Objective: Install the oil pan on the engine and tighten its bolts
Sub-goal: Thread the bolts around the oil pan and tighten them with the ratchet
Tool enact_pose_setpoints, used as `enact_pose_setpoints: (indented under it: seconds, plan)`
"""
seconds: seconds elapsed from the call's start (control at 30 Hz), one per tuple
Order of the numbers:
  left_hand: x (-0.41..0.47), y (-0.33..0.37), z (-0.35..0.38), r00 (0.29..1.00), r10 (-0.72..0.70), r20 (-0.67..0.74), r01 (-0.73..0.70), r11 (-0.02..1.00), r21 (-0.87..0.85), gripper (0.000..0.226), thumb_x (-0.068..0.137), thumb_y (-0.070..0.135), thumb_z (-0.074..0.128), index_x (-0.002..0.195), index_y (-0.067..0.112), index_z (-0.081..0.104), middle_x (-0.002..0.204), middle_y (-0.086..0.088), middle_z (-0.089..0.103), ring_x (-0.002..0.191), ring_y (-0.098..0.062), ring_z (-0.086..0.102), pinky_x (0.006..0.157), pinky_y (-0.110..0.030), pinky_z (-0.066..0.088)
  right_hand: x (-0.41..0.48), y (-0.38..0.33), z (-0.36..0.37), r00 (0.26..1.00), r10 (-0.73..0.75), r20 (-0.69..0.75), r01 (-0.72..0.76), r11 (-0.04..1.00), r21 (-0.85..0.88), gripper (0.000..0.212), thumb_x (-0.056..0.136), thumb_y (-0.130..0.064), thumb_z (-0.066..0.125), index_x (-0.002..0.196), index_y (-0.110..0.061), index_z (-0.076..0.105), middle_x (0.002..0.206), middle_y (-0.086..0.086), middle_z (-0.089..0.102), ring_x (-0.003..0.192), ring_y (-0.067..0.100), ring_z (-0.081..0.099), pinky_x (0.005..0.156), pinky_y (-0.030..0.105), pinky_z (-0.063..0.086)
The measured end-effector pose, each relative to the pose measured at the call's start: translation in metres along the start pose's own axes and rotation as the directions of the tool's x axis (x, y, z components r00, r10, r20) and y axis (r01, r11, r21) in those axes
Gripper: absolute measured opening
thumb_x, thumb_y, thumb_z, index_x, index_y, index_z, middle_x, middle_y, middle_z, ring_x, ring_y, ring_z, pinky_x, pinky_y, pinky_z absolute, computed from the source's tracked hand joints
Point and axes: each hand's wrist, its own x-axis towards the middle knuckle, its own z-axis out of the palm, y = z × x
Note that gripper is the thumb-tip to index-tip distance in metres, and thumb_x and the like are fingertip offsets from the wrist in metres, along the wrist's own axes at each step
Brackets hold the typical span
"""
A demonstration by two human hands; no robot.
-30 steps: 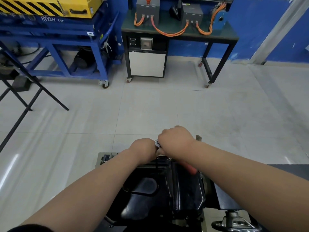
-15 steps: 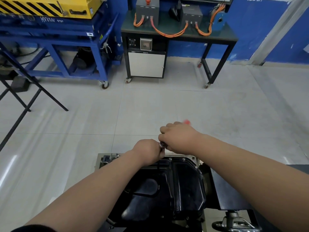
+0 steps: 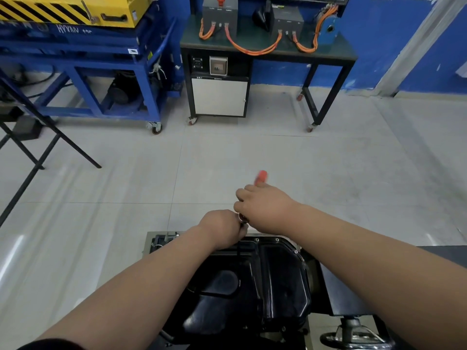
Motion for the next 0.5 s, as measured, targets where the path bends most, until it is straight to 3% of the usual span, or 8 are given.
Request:
enact_pose_setpoints:
  seconds: [0.1, 0.17, 0.23, 0.3, 0.37, 0.43, 0.5]
  plan:
    - [0.000, -0.004, -0.004, 0.993, -0.101, 0.066, 0.107, 0.990, -0.090, 0.030, 0.091, 0.034, 0.032, 0.071, 0.019, 0.049, 0.092, -0.006, 0.067, 0.079, -0.026, 0.057, 0.063, -0.027, 0.037, 0.003, -0.012, 0.001, 0.983, 0.171, 0.069, -0.178, 0.978, 0.109, 0.030, 0.092, -0.041, 0.042, 0.087, -0.021, 0.064, 0.086, 0.001, 0.060, 0.072, 0.022, 0.053, 0.066, 0.030, 0.028]
    - [-0.001, -0.005, -0.004, 0.988, -0.107, 0.109, 0.121, 0.984, -0.132, 0.025, 0.088, 0.028, 0.036, 0.067, 0.019, 0.045, 0.093, -0.007, 0.066, 0.078, -0.025, 0.055, 0.064, -0.026, 0.037, 0.004, -0.017, 0.002, 0.953, 0.252, 0.165, -0.283, 0.937, 0.202, 0.039, 0.091, -0.046, 0.037, 0.080, -0.021, 0.065, 0.073, 0.000, 0.055, 0.063, 0.021, 0.049, 0.055, 0.026, 0.025]
    - [-0.002, -0.004, -0.002, 0.993, -0.071, 0.092, 0.081, 0.991, -0.108, 0.029, 0.092, 0.029, 0.035, 0.068, 0.016, 0.044, 0.092, -0.009, 0.066, 0.076, -0.026, 0.055, 0.062, -0.027, 0.037, 0.002, -0.014, 0.001, 0.972, 0.196, 0.129, -0.218, 0.959, 0.183, 0.031, 0.091, -0.042, 0.042, 0.085, -0.021, 0.064, 0.083, 0.001, 0.058, 0.071, 0.023, 0.054, 0.056, 0.026, 0.030]
    - [-0.002, -0.001, 0.002, 0.999, -0.017, 0.027, 0.018, 0.999, -0.029, 0.035, 0.096, 0.034, 0.030, 0.077, 0.013, 0.051, 0.090, -0.010, 0.067, 0.079, -0.029, 0.060, 0.059, -0.029, 0.036, -0.001, -0.005, 0.001, 0.998, 0.038, 0.040, -0.042, 0.995, 0.093, 0.020, 0.092, -0.029, 0.047, 0.101, -0.018, 0.061, 0.103, 0.003, 0.057, 0.092, 0.024, 0.055, 0.071, 0.032, 0.037]
    - [-0.001, 0.000, 0.005, 1.000, -0.011, -0.012, 0.011, 1.000, 0.002, 0.040, 0.096, 0.036, 0.027, 0.085, 0.012, 0.057, 0.089, -0.010, 0.066, 0.081, -0.028, 0.061, 0.058, -0.029, 0.035, -0.003, 0.002, -0.001, 0.999, -0.028, -0.016, 0.029, 0.999, 0.045, 0.021, 0.092, -0.020, 0.048, 0.111, -0.015, 0.055, 0.110, 0.005, 0.053, 0.103, 0.025, 0.051, 0.083, 0.036, 0.038]
    - [-0.001, -0.001, 0.004, 0.998, -0.060, -0.006, 0.060, 0.997, -0.045, 0.038, 0.094, 0.038, 0.029, 0.078, 0.015, 0.055, 0.088, -0.008, 0.066, 0.077, -0.027, 0.059, 0.059, -0.028, 0.035, -0.002, -0.002, -0.001, 0.999, 0.031, -0.016, -0.031, 0.999, 0.043, 0.018, 0.091, -0.023, 0.048, 0.106, -0.015, 0.056, 0.106, 0.005, 0.057, 0.096, 0.024, 0.055, 0.079, 0.034, 0.036]
    - [-0.001, -0.003, 0.001, 0.992, -0.117, 0.054, 0.122, 0.987, -0.100, 0.031, 0.089, 0.036, 0.033, 0.069, 0.019, 0.049, 0.087, -0.005, 0.066, 0.072, -0.025, 0.054, 0.060, -0.027, 0.035, 0.000, -0.013, -0.001, 0.987, 0.158, 0.041, -0.161, 0.982, 0.101, 0.026, 0.092, -0.040, 0.043, 0.086, -0.020, 0.059, 0.088, 0.002, 0.062, 0.073, 0.022, 0.055, 0.066, 0.030, 0.031]
